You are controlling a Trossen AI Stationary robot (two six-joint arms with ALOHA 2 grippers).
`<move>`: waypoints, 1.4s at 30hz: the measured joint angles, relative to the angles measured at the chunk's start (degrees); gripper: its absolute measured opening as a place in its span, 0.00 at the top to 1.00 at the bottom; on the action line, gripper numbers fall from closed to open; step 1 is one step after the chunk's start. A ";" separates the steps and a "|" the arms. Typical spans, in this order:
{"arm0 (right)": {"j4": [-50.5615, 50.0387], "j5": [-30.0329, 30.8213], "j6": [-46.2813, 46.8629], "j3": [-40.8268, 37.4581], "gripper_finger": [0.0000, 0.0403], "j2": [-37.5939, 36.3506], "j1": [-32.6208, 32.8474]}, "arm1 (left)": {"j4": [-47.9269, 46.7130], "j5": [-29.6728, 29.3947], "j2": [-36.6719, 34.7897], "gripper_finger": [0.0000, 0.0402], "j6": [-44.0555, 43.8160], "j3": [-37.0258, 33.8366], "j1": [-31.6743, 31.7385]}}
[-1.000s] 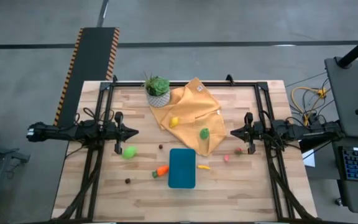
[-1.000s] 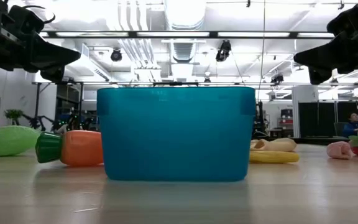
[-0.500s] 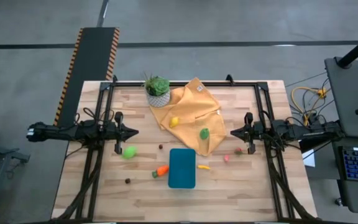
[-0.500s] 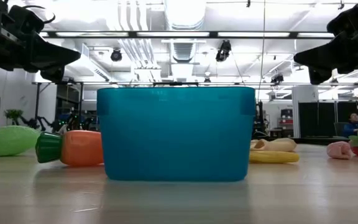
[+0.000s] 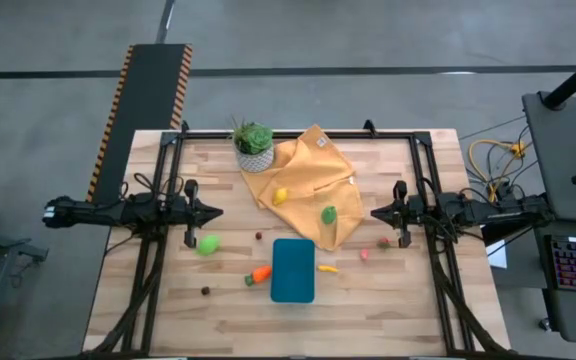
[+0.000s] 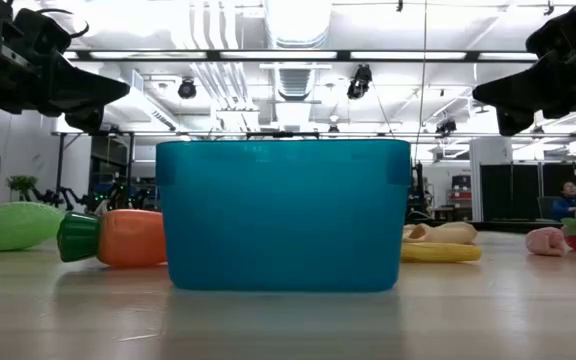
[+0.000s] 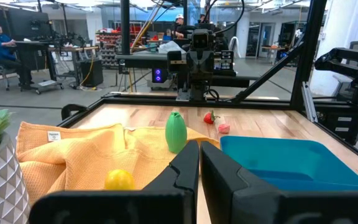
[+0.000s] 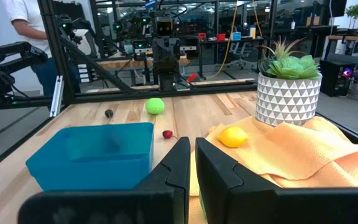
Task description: Pick and placing Produce into tupperware
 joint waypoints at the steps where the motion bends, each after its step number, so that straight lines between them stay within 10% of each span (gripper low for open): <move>1: 0.00 -0.02 0.00 -0.01 0.96 0.00 0.01 | 0.00 0.02 0.00 1.00 0.00 0.00 0.00; 35: 1.18 -0.01 4.50 -0.01 0.96 0.02 -0.01 | 3.53 -0.22 0.02 1.00 -0.02 0.00 0.01; 42: 17.25 -6.70 0.62 -0.03 0.90 0.02 0.02 | 10.98 -1.33 0.31 1.00 2.56 0.00 0.00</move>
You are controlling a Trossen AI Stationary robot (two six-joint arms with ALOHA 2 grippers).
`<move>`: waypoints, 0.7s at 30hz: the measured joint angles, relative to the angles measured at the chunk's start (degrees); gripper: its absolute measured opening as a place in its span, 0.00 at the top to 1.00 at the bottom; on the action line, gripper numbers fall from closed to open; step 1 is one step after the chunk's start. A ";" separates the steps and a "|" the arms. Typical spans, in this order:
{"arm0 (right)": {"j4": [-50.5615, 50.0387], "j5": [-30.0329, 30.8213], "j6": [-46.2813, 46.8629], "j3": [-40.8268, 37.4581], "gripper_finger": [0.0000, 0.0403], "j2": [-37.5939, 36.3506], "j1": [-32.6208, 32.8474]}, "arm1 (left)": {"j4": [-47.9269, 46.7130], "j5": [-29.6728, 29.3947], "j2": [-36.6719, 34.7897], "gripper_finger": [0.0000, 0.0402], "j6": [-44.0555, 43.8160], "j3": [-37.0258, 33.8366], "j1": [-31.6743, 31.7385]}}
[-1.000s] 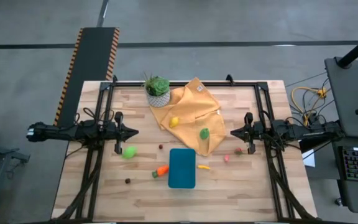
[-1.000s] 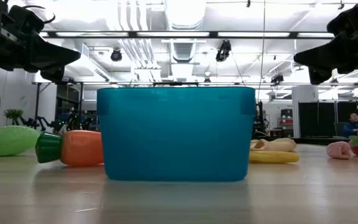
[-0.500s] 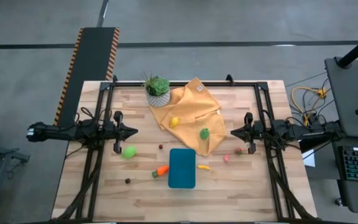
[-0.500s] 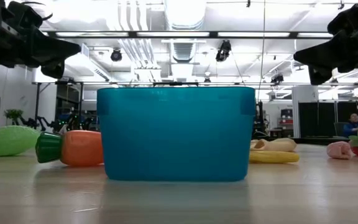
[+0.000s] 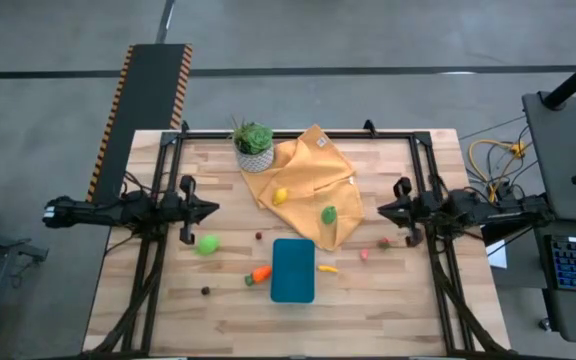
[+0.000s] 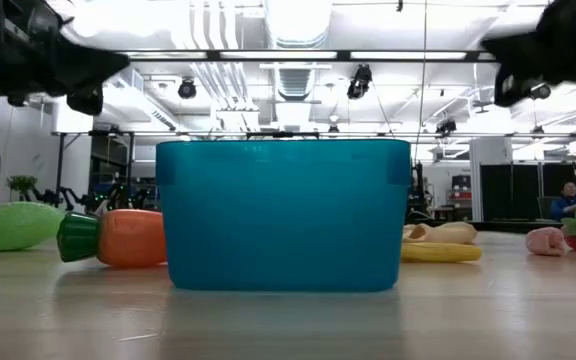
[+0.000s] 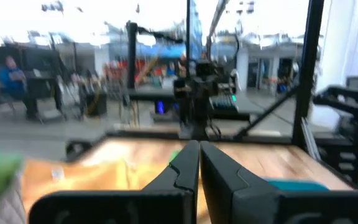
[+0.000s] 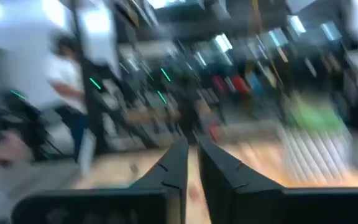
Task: Pick and placing Produce into tupperware
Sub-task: Put the apricot into the bin
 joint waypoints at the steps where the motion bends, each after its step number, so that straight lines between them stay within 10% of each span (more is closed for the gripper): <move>1: 3.02 -1.86 -1.27 0.00 0.87 -0.02 0.02 | 1.70 -0.21 0.24 1.00 0.98 0.00 0.00; 12: 3.58 0.71 -5.60 5.76 0.41 3.04 0.00 | 13.83 -2.30 7.86 0.59 5.04 1.44 0.02; 21: -13.61 1.75 -7.60 24.89 0.37 18.69 0.00 | 16.56 -2.59 19.21 0.39 4.98 9.91 0.02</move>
